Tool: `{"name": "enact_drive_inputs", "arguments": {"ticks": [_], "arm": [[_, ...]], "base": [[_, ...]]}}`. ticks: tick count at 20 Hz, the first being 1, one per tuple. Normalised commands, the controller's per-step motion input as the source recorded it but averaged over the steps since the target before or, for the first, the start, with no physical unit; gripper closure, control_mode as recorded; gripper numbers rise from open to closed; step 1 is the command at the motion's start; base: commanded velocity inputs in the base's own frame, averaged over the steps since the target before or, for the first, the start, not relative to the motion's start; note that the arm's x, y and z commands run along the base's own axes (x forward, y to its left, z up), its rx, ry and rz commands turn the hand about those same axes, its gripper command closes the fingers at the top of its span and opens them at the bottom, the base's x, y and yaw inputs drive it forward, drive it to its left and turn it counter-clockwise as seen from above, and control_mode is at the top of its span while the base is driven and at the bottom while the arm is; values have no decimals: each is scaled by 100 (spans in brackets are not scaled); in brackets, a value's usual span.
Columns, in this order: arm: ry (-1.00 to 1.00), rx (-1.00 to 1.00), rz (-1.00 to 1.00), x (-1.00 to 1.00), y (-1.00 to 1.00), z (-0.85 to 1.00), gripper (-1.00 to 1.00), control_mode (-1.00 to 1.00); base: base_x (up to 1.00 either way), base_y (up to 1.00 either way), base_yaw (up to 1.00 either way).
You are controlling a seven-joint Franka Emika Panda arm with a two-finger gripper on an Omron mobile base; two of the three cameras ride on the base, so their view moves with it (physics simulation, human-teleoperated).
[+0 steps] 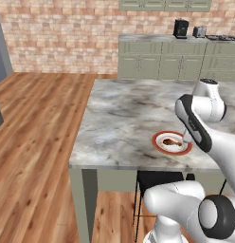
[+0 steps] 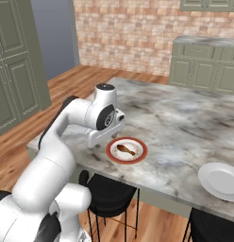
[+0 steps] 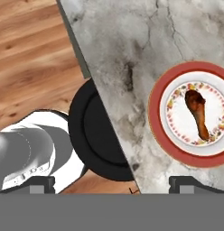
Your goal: Transport the chicken drumstick and garlic to the fridge. Place the chicken drumstick on the rack containing meat and place the garlic on the rack containing the vegetable, ensuring meats and vegetables are on different racks.
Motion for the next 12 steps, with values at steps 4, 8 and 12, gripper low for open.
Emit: {"name": "enact_drive_inputs", "arguments": {"ticks": [4,8,12], "arm": [[0,0,0,35,0,-45,-100,-100],[1,0,0,34,-1,-44,-100,-100],[3,0,0,36,-9,-36,-100,-100]], "base": [[0,0,0],[0,0,0],[0,0,0]]}}
